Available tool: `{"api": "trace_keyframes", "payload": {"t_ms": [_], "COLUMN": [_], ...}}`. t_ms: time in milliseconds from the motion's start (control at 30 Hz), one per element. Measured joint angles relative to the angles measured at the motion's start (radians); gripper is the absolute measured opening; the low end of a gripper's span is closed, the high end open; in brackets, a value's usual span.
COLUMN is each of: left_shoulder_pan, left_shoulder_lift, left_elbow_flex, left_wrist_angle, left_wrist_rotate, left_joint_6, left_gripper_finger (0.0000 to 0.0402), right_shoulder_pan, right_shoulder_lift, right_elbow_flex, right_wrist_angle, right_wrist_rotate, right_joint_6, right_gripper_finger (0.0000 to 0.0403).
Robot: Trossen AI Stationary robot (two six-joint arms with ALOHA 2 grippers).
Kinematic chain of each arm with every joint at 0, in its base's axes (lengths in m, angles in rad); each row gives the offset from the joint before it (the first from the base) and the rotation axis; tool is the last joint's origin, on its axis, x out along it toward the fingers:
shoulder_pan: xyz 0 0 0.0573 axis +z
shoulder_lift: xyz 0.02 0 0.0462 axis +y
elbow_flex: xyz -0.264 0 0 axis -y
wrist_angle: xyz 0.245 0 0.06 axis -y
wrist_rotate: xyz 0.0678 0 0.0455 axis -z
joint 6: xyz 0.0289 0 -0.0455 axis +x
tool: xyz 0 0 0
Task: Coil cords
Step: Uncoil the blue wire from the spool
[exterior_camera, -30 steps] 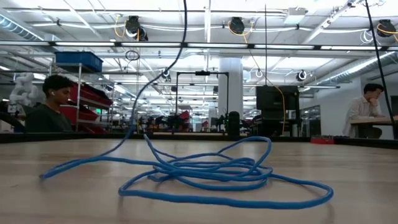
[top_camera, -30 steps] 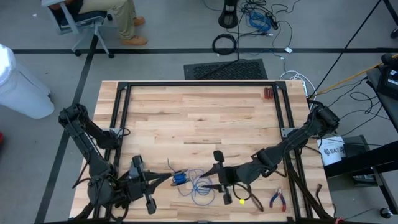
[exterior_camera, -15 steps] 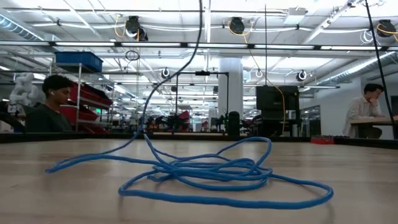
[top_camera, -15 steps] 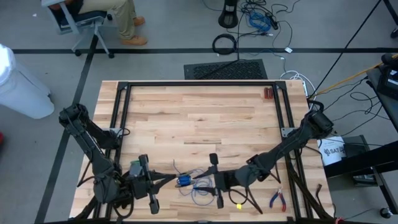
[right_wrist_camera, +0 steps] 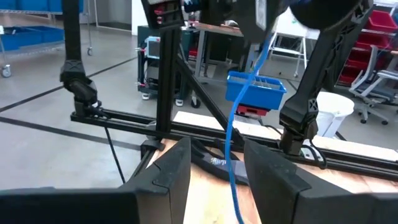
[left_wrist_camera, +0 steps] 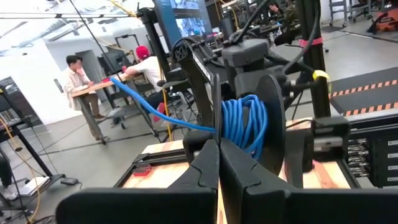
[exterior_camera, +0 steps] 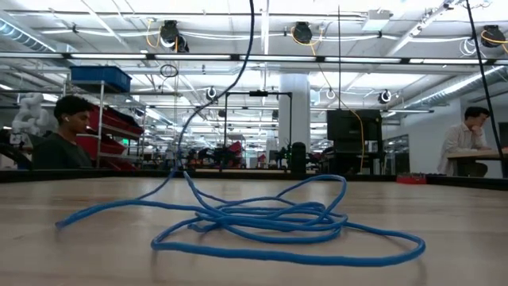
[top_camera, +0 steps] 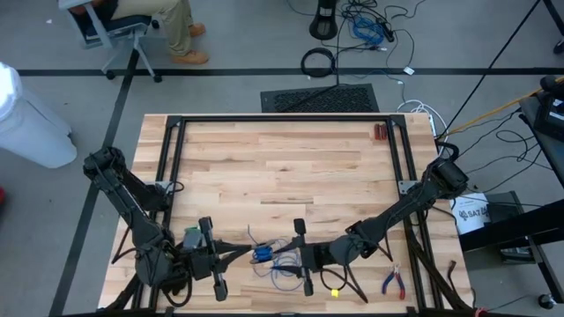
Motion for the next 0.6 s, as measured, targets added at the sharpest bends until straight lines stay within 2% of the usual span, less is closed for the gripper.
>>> {"api": "trace_keyframes", "payload": {"t_ms": [167,400,600], "left_shoulder_pan": [0.003,0.002,0.002], "left_shoulder_lift": [0.0,0.0,0.0], "left_elbow_flex": [0.0,0.0,0.0], "left_wrist_angle": [-0.015,-0.025,-0.049], "left_wrist_rotate": [0.021,0.021,0.021], "left_joint_6": [-0.025,-0.025,-0.024], "left_gripper_finger": [0.0002,0.0002,0.0002], "right_shoulder_pan": [-0.01,0.005,0.003], "right_shoulder_lift": [0.016,0.011,-0.006], "right_elbow_flex": [0.0,0.0,0.0], "right_wrist_angle": [0.028,0.03,-0.042], "right_wrist_rotate": [0.002,0.001,0.013], "right_joint_6": [0.007,-0.018,0.029], "right_gripper_finger": [0.0114,0.0012,0.0002]}}
